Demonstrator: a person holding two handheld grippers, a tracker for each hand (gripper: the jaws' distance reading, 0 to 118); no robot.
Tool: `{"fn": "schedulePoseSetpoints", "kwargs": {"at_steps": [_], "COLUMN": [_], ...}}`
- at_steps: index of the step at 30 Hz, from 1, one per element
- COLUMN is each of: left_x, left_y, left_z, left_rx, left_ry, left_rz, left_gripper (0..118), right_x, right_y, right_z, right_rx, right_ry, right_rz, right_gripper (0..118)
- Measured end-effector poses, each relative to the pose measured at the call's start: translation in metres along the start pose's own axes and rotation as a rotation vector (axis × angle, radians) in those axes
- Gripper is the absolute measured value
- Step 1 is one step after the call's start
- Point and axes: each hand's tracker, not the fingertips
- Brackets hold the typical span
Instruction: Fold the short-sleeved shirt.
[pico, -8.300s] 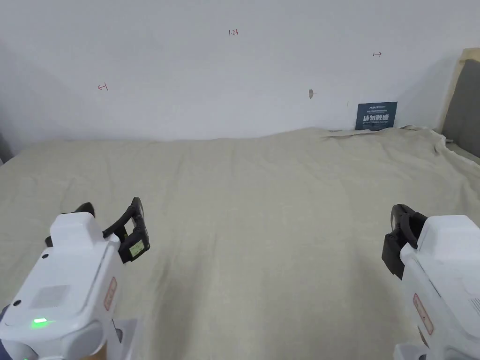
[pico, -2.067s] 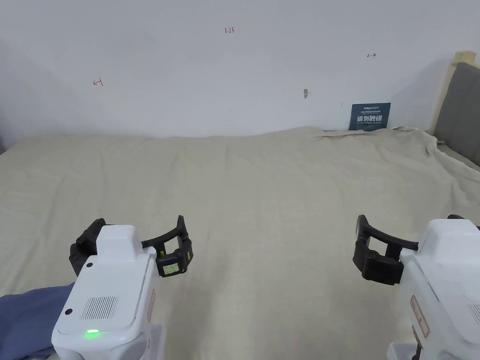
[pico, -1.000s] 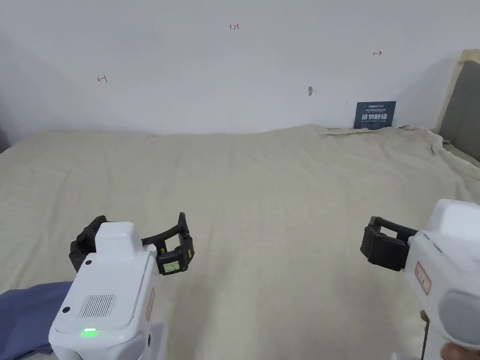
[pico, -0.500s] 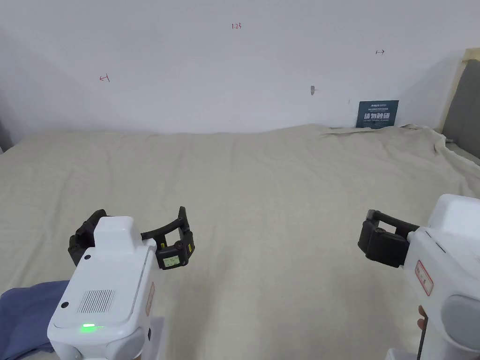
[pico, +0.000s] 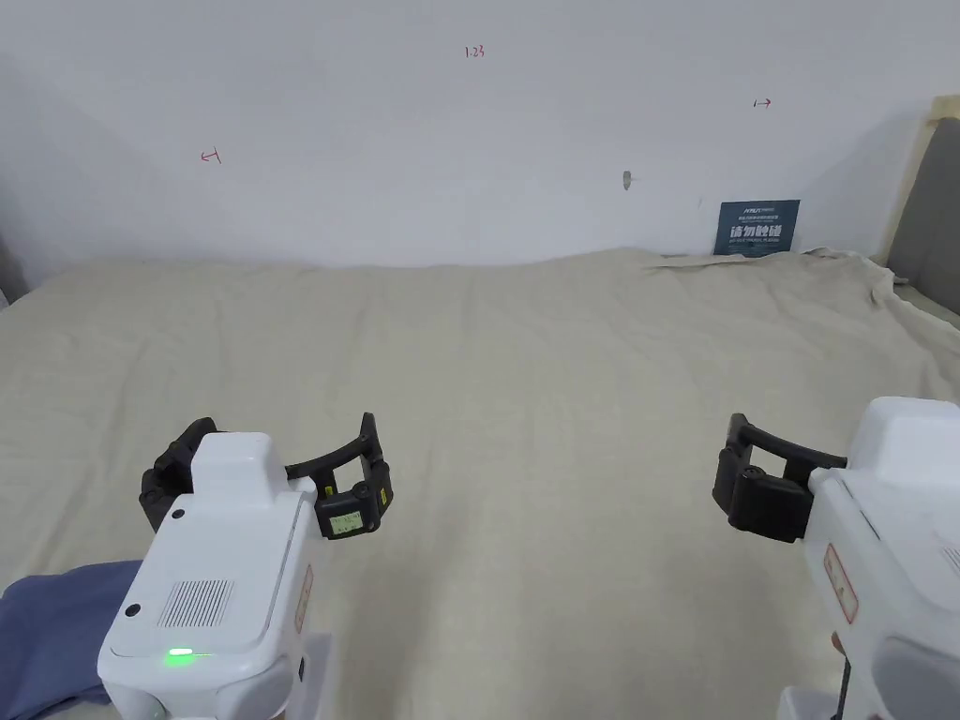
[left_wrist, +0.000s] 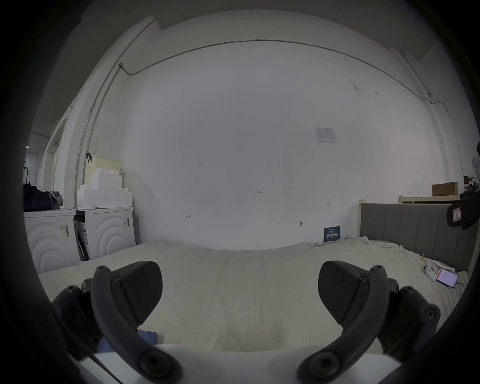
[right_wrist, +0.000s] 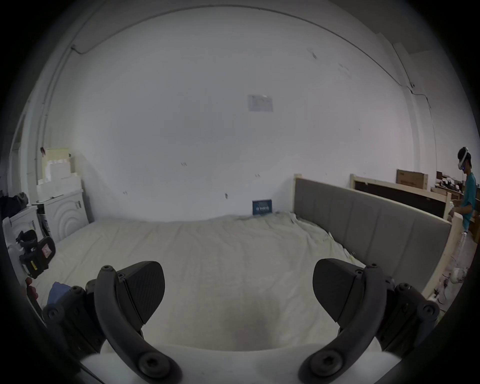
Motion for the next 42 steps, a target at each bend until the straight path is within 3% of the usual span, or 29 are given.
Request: {"fn": "schedulePoseSetpoints", "kwargs": {"at_steps": [3,9,24,42], "left_x": [0.000,0.001,0.003,0.004], "left_y": [0.001,0.003,0.002,0.005], "left_z": [0.000,0.002,0.004,0.004], "left_rx": [0.005,0.015,0.018,0.025], "left_ry": [0.001,0.001,-0.001,-0.002], "left_rz": [-0.002,0.003,-0.004,-0.008], "left_gripper": [118,118,118,118], "right_x": [0.004,0.004,0.003,0.005], "right_y": [-0.006,-0.013,-0.019,-0.018], "right_z": [0.005,0.002,0.000,0.001], "right_rx": [0.107,0.167,0.179,0.169], "right_ry": [0.050,0.020,0.022,0.023], "right_rz": [-0.024,-0.006,0.041,0.039], "right_gripper": [114,114,114,114]}}
